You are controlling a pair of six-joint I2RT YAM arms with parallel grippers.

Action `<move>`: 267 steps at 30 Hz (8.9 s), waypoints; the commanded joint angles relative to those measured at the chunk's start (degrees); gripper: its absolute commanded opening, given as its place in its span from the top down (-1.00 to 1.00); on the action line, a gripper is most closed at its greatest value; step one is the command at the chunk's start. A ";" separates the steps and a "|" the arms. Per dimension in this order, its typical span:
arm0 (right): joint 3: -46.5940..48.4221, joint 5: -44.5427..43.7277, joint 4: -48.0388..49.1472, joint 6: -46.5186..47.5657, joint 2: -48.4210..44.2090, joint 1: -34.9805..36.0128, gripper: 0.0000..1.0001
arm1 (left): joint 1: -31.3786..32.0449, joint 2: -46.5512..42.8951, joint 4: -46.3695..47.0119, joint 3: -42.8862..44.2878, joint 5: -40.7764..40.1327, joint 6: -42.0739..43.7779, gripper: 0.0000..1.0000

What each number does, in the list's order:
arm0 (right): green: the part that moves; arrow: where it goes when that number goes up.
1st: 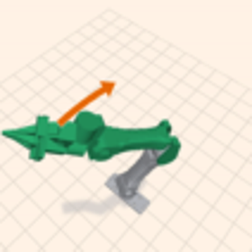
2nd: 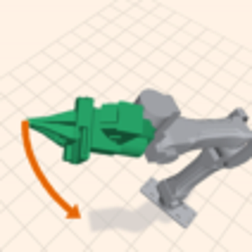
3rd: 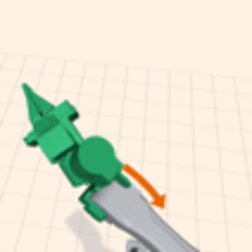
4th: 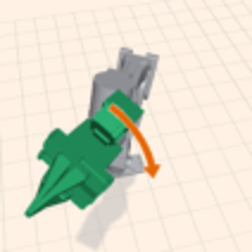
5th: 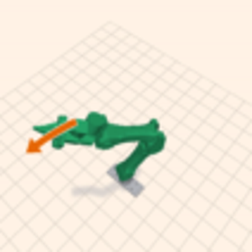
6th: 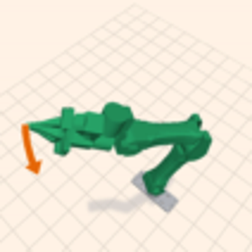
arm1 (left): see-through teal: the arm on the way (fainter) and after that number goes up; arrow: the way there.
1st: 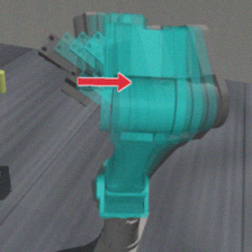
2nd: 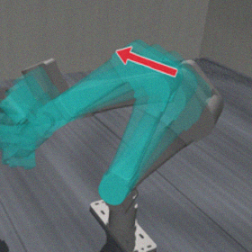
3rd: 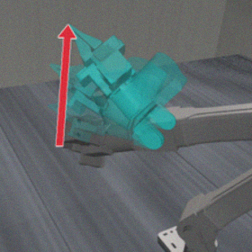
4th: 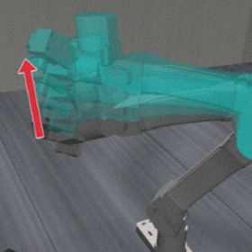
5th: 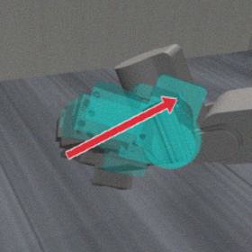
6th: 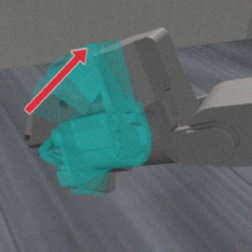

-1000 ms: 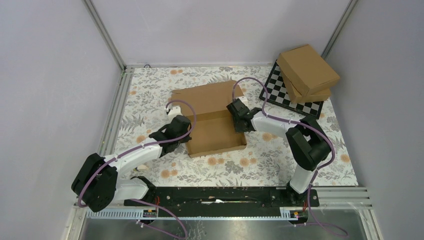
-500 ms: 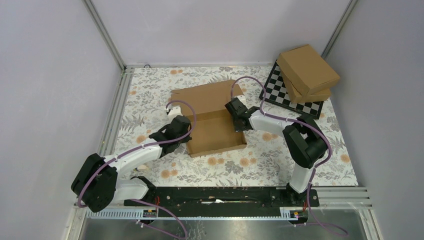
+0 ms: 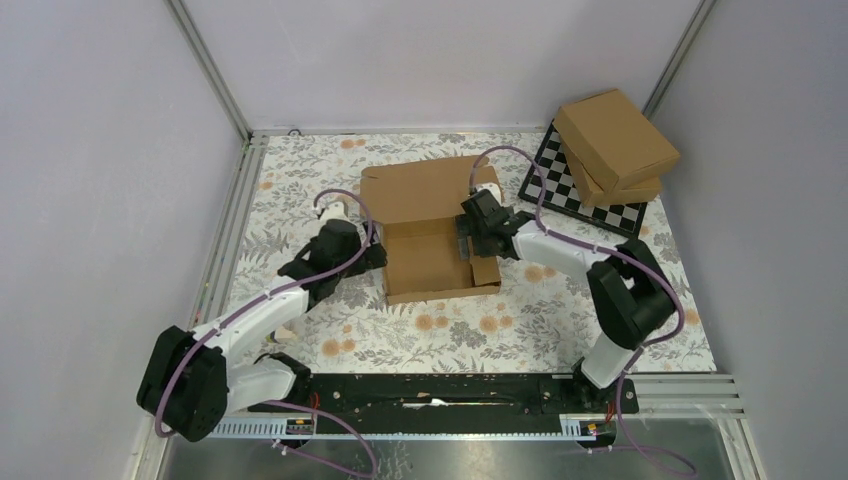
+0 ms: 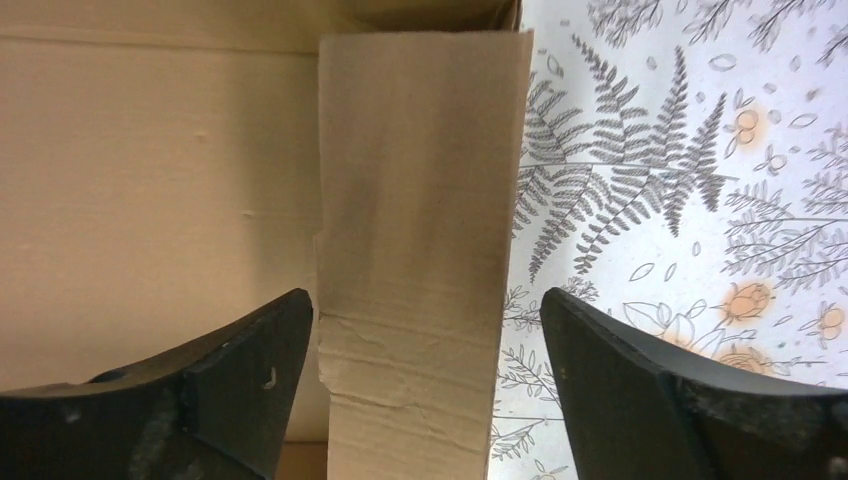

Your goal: Fold the paper box

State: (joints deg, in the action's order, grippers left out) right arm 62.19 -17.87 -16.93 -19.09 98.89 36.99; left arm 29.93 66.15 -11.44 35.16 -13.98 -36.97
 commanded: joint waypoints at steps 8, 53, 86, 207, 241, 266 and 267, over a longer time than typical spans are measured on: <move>6.41 20.97 1.23 -1.98 -7.29 -13.34 -0.99 | -12.22 9.45 10.18 13.23 18.08 -1.39 -0.98; -30.57 29.26 16.35 -12.14 -40.86 -27.76 -0.99 | 0.34 7.32 -1.90 8.56 0.62 -2.62 -0.31; -37.18 17.65 10.50 -17.47 -52.35 -28.95 -0.99 | -6.20 6.58 -1.17 5.70 14.28 -2.55 1.00; -33.75 63.75 52.50 -33.02 -39.67 -25.84 -0.21 | -2.48 -4.63 8.41 -2.11 11.13 -1.00 1.00; -13.69 33.61 10.79 -5.79 -12.82 -6.24 -0.21 | 1.87 1.17 1.55 1.50 1.05 -0.02 1.00; -0.08 -8.55 -8.13 0.40 4.62 -0.35 0.87 | 3.55 0.55 5.12 -1.73 -3.84 -3.02 1.00; 0.05 -9.53 -8.17 0.44 4.76 -0.41 0.84 | 3.63 0.56 5.19 -1.71 -3.86 -3.10 1.00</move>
State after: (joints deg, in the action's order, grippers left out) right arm 61.54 -13.61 -19.70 -21.61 101.56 37.34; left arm 33.52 69.47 -11.49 33.01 -15.55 -38.68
